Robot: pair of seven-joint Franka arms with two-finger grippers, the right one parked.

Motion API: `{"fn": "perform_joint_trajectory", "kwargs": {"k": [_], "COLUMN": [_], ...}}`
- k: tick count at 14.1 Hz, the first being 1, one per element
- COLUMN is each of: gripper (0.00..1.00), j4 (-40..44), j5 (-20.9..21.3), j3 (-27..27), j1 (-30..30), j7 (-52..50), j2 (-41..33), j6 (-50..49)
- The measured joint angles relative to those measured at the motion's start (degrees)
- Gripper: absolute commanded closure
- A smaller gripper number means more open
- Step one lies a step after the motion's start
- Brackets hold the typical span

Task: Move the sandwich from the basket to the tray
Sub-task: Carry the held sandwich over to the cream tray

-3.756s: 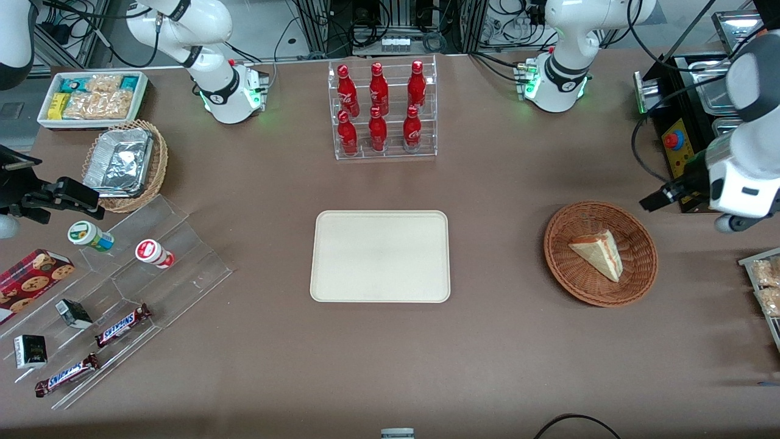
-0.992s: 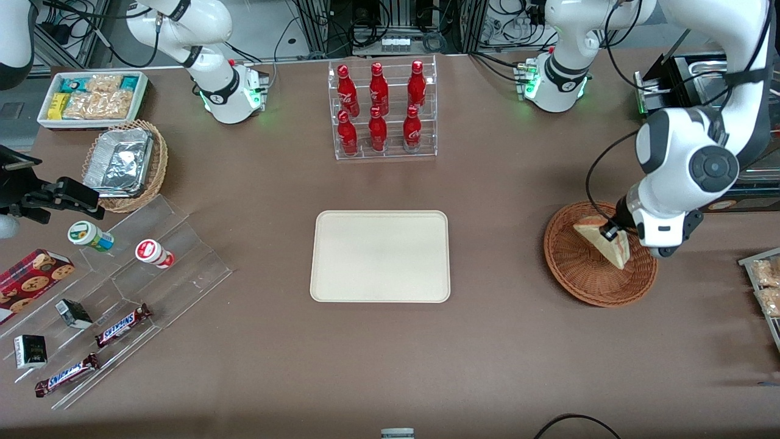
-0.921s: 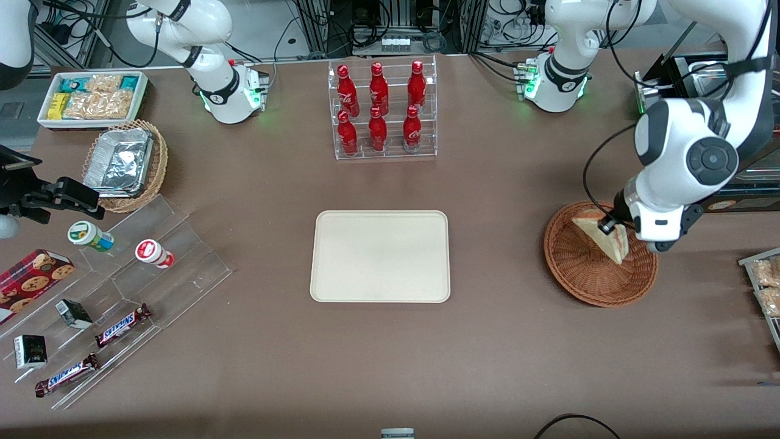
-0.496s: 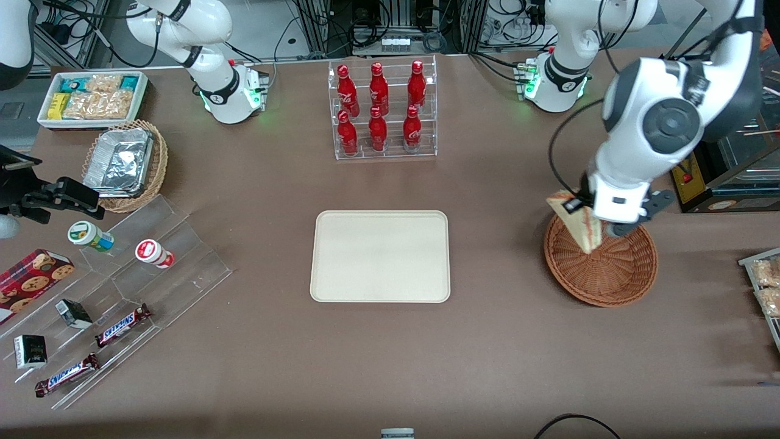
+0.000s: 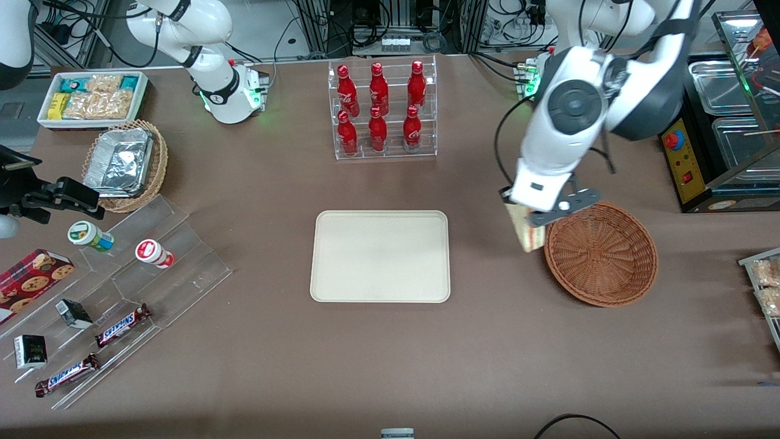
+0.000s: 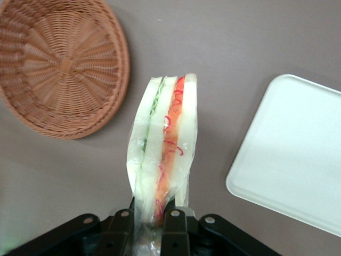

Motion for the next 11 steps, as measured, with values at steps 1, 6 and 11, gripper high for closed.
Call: {"fn": "perform_joint_trajectory", "kwargs": {"k": [1,6,11], "gripper": [0.83,0.82,0.81], "j4": [1.5,4.98,6.43], "j5": [-0.43,-1.42,-1.06], "j3": [0.0,-0.09,0.03], "j1": [-1.12,-8.94,-13.4], "j7": [-0.01,-0.03,-0.44], "j2": [1.88,12.12,20.2], "j6": [1.05,11.37,19.99]}}
